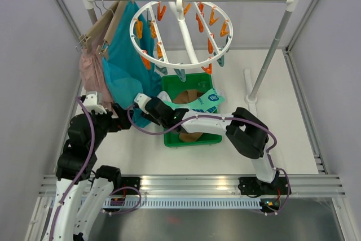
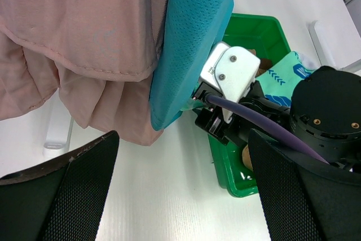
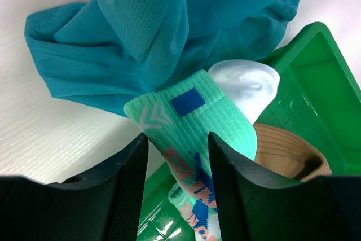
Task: Clip the socks to the hanger
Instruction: Pick up the sock from the bin.
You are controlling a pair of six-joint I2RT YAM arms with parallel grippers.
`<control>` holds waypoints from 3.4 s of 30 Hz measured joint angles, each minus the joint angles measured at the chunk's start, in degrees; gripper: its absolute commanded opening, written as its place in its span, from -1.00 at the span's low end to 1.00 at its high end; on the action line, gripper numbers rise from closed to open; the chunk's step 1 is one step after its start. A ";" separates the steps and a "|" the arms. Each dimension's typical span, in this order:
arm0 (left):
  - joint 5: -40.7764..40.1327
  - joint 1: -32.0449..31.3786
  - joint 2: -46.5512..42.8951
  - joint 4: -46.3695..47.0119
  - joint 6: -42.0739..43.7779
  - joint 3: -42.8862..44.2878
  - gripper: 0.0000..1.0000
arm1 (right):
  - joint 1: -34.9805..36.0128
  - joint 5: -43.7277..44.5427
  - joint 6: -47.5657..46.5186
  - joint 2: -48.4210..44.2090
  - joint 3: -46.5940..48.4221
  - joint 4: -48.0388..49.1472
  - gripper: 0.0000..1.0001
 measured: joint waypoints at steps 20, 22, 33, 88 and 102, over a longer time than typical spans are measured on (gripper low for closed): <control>6.25 -0.04 0.87 1.77 -0.09 0.00 0.95 | 0.24 -0.44 4.26 -11.04 -10.78 0.85 -0.99; 8.48 -0.04 1.07 3.06 -0.50 0.00 0.95 | 0.35 -0.85 6.08 -16.11 -13.97 1.77 -0.99; 22.45 -0.04 0.81 25.38 -6.69 -7.65 0.97 | 1.07 -3.65 17.09 -40.68 -23.30 2.60 -0.99; 48.35 -14.47 19.06 76.00 -20.15 -2.05 1.00 | 1.09 -24.22 45.20 -58.16 -19.28 13.40 -0.99; 46.05 -15.65 20.15 76.32 -20.76 -2.05 -0.02 | 1.09 -23.65 44.63 -57.81 -20.04 13.49 -0.99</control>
